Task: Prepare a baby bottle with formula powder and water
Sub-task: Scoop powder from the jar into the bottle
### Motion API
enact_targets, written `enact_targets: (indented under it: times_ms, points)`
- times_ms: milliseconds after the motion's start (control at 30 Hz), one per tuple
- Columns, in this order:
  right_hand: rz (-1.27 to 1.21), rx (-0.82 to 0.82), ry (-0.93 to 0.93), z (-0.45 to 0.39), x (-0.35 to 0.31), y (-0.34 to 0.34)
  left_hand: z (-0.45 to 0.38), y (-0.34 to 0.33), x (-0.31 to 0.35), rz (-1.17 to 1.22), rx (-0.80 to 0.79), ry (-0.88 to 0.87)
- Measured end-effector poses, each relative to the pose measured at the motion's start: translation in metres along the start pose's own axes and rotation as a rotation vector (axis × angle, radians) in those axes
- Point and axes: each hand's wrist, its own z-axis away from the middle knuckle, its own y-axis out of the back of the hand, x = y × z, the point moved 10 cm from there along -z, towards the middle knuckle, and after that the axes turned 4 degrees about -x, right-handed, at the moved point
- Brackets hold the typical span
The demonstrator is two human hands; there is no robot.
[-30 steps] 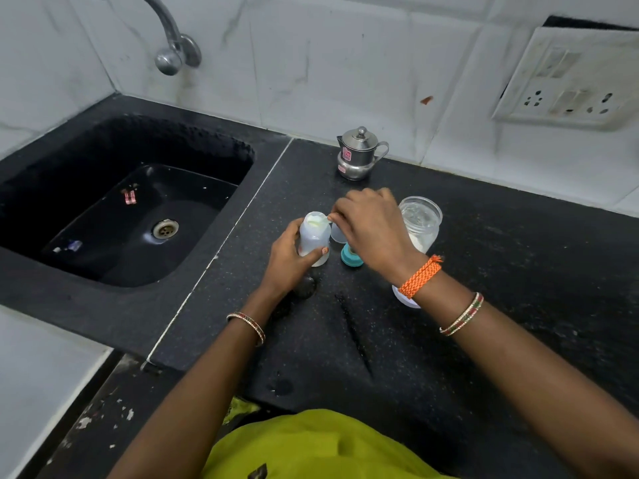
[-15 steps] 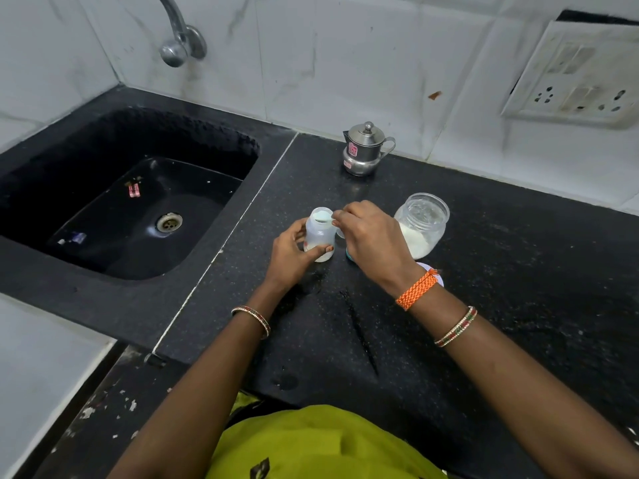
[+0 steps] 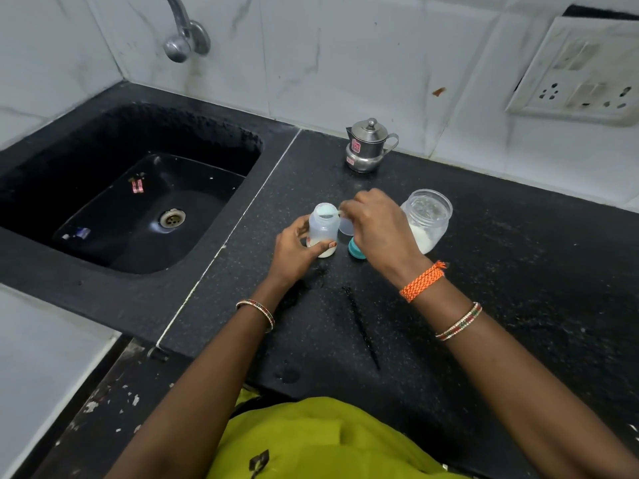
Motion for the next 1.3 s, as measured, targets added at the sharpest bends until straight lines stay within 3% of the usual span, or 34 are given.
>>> enact_targets:
  times_ms: [67, 400, 733, 867, 967, 1100, 1233, 1300]
  points:
    - [0.016, -0.069, 0.000, 0.000, -0.001, -0.007, 0.001, 0.000, 0.000, -0.012, -0.001, 0.003]
    - [0.041, 0.010, -0.012, -0.001, -0.002, 0.002, -0.001, 0.001, 0.000, -0.059, -0.005, 0.011]
    - [0.089, -0.068, -0.020, -0.001, -0.003, -0.008, -0.001, 0.001, -0.005, -0.056, -0.007, 0.023]
    - [0.055, 0.017, -0.020, -0.001, -0.003, 0.005, -0.001, 0.001, -0.004, -0.050, -0.007, 0.029]
    - [0.097, -0.086, -0.032, 0.001, -0.003, -0.008, -0.001, 0.002, -0.003, -0.035, 0.002, 0.017]
    - [0.091, -0.008, -0.040, 0.002, -0.003, 0.001, 0.000, 0.002, -0.002, -0.047, -0.007, 0.010]
    - [0.068, -0.142, -0.068, -0.005, 0.004, -0.016, 0.000, 0.001, -0.001, -0.047, -0.005, 0.014]
    - [-0.016, -0.055, -0.112, -0.007, 0.015, -0.010, 0.000, 0.001, -0.002, -0.024, -0.015, 0.018]
